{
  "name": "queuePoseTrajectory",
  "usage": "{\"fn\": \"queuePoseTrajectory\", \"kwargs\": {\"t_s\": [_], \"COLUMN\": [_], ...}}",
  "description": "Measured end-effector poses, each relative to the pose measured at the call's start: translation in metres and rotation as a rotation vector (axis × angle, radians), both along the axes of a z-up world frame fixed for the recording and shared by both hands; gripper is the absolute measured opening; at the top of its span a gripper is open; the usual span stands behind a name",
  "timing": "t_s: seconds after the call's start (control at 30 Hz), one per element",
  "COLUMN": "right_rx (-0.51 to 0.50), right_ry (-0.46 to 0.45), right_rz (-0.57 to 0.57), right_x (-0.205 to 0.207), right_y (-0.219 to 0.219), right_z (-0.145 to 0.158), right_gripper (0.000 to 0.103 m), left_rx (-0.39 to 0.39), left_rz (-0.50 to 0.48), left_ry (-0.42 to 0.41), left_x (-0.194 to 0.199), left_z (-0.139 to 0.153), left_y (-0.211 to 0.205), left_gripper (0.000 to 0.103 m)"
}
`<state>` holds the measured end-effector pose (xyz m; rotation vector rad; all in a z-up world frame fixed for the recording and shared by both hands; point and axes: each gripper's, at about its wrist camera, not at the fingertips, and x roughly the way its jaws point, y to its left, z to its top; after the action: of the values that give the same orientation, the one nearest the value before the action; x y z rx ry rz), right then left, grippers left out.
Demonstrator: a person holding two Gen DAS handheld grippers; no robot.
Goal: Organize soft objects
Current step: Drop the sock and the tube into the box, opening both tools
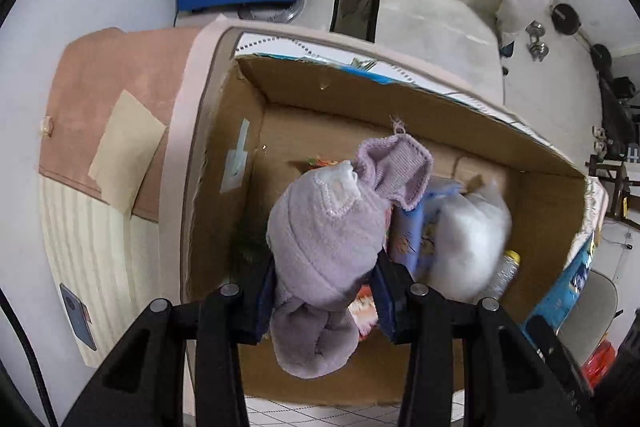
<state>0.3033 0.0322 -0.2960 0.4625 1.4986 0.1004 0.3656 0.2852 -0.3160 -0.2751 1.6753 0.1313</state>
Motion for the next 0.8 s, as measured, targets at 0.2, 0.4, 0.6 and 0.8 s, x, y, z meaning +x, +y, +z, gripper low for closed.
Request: {"fn": "queuePoseTrajectory", "kwargs": {"t_s": [0.2,0.4,0.6,0.8], "right_rx": [0.038,0.011,-0.014,-0.004], "right_ry": [0.046,0.069,0.089,0.083], "right_rz": [-0.107,-0.145,-0.103,-0.026], "right_x": [-0.012,-0.026,-0.026,-0.024], "right_y": [0.010,0.015,0.025,0.033], "right_z": [-0.030,-0.054,-0.067,-0.063], "right_gripper": [0.015,0.016,0.019,0.046], "left_rx": [0.019,0.031,-0.006,-0.008], "left_rz": [-0.026,-0.049,-0.031,-0.025], "left_ry": [0.047,0.081,0.114,0.080], "left_x": [0.010,0.017,0.021,0.026], "left_z": [-0.018,-0.030,-0.041,-0.033], "left_y": [0.003,0.001,0.004,0.007], "left_gripper": [0.039,0.042,0.047,0.075]}}
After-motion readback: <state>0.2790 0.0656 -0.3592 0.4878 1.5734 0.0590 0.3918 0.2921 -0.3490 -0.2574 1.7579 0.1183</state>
